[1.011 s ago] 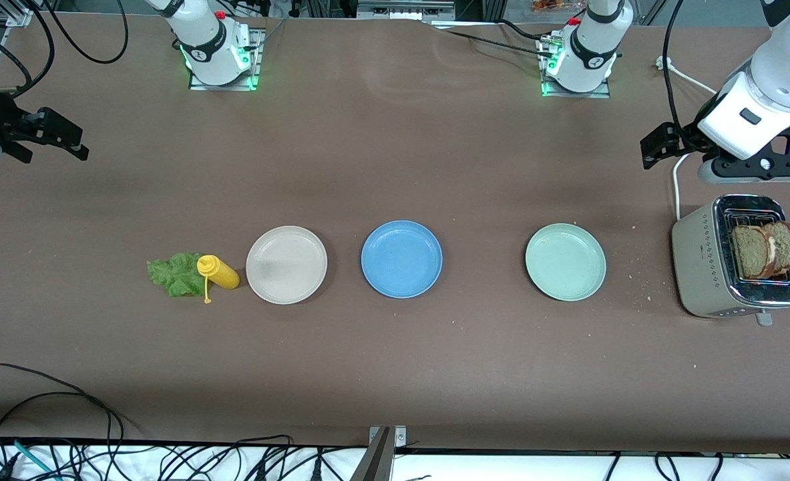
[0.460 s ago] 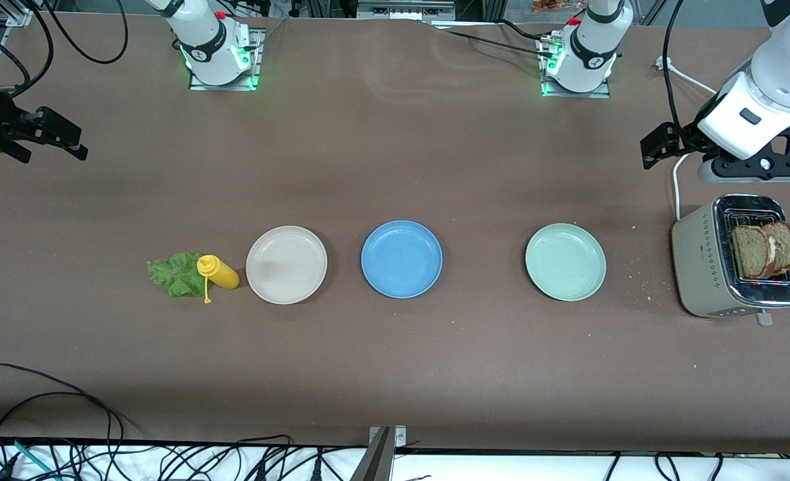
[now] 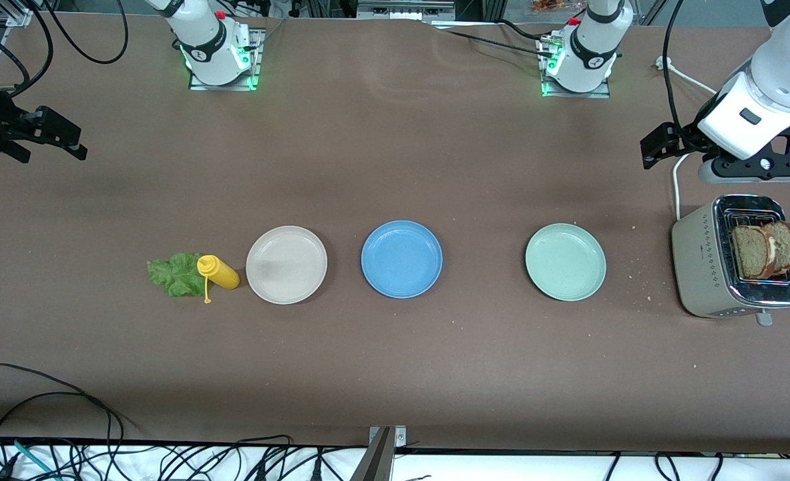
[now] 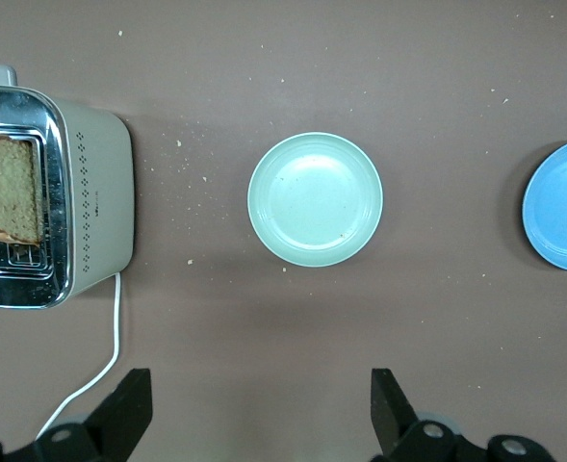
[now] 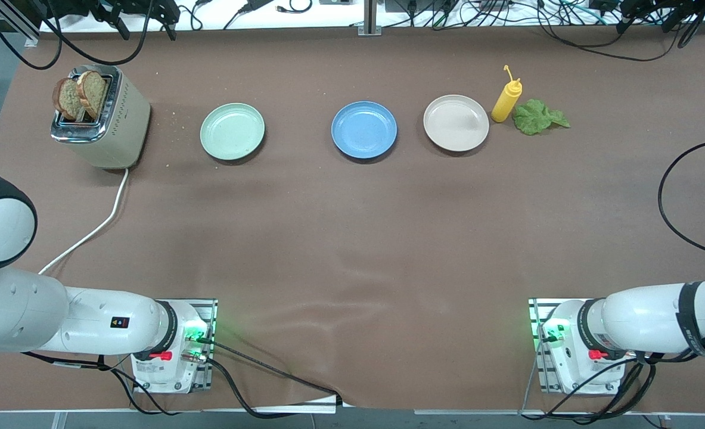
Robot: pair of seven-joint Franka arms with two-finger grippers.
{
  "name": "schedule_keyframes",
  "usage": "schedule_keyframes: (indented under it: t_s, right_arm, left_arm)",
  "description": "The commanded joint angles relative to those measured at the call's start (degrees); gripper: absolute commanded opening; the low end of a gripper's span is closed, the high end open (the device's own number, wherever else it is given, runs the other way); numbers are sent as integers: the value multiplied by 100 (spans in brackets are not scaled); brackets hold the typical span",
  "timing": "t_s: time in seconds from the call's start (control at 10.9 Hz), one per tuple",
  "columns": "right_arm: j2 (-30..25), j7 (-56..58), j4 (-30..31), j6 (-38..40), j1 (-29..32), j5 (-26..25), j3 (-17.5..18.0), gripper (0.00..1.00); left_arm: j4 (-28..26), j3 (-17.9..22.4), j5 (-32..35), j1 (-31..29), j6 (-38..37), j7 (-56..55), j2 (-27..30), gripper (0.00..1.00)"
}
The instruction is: Make sandwich in blue plate with both arms
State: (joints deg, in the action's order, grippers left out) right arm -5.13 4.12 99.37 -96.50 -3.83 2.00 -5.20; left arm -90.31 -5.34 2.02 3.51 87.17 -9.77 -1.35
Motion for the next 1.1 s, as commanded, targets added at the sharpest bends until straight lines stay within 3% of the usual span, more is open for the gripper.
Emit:
schedule_keyframes:
  t_s: [0.0, 0.46, 0.64, 1.01]
  right_arm:
    - [65, -87, -181, 123, 5, 3, 28, 100]
    - [56, -87, -181, 123, -4, 3, 36, 100]
    - [56, -78, -251, 123, -13, 11, 45, 100]
    - [100, -69, -260, 132, -13, 11, 80, 100]
  left_arm:
    - [198, 24, -114, -69, -139, 116, -93, 100]
    - [241, 33, -132, -912, -34, 852, -461, 100]
    - [670, 33, -106, -1360, 133, 1142, -926, 100]
    - [830, 24, 290, -1984, 1151, 2056, -1647, 100]
